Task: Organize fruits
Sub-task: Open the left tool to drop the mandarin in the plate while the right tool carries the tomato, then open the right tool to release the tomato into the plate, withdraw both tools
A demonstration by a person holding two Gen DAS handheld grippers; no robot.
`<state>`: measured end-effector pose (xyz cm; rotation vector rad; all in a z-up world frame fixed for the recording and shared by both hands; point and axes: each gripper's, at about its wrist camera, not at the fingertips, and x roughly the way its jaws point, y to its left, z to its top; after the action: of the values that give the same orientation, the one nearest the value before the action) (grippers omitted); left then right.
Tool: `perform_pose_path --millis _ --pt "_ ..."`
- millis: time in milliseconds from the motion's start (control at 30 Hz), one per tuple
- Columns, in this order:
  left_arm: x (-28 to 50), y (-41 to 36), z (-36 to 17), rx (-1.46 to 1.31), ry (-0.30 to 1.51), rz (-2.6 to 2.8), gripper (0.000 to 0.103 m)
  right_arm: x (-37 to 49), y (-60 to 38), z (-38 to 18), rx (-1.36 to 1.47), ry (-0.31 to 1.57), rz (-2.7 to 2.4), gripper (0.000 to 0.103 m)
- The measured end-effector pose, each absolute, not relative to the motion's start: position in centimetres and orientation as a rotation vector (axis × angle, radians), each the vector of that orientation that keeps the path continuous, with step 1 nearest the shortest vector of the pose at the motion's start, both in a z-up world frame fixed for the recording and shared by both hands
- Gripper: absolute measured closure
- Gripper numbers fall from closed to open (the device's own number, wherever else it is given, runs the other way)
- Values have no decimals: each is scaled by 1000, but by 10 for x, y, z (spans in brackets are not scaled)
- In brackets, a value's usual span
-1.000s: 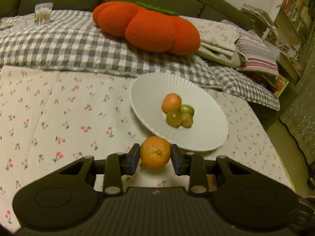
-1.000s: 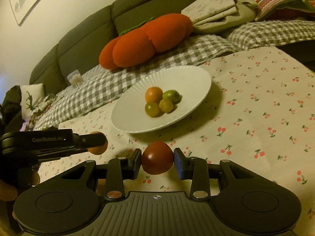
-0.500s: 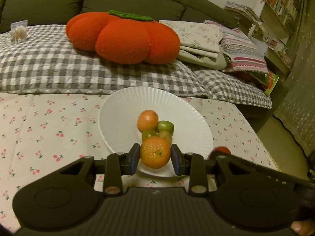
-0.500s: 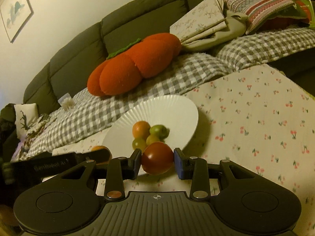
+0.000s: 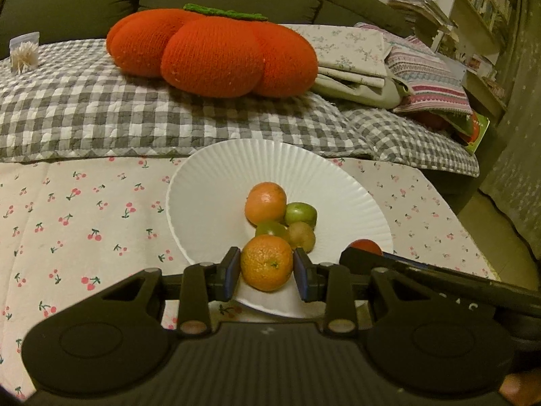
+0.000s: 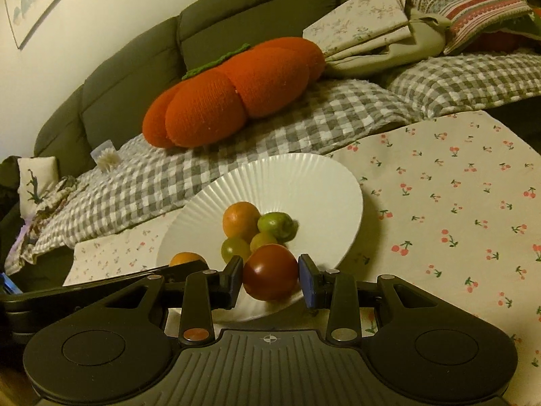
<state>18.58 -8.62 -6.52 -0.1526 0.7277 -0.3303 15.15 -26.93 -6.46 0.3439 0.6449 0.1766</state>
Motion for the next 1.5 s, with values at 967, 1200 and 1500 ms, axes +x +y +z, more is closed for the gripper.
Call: perform_pose_path --millis 967,1200,1500 --pt "173 -53 -43 -199 685 -256 46 124 -291 -54 419 603 125 52" --pt "149 -54 -38 -83 699 -173 38 103 -288 -60 400 650 116 39" --pt "117 -49 -29 -8 768 -65 36 81 -267 -60 334 719 135 35"
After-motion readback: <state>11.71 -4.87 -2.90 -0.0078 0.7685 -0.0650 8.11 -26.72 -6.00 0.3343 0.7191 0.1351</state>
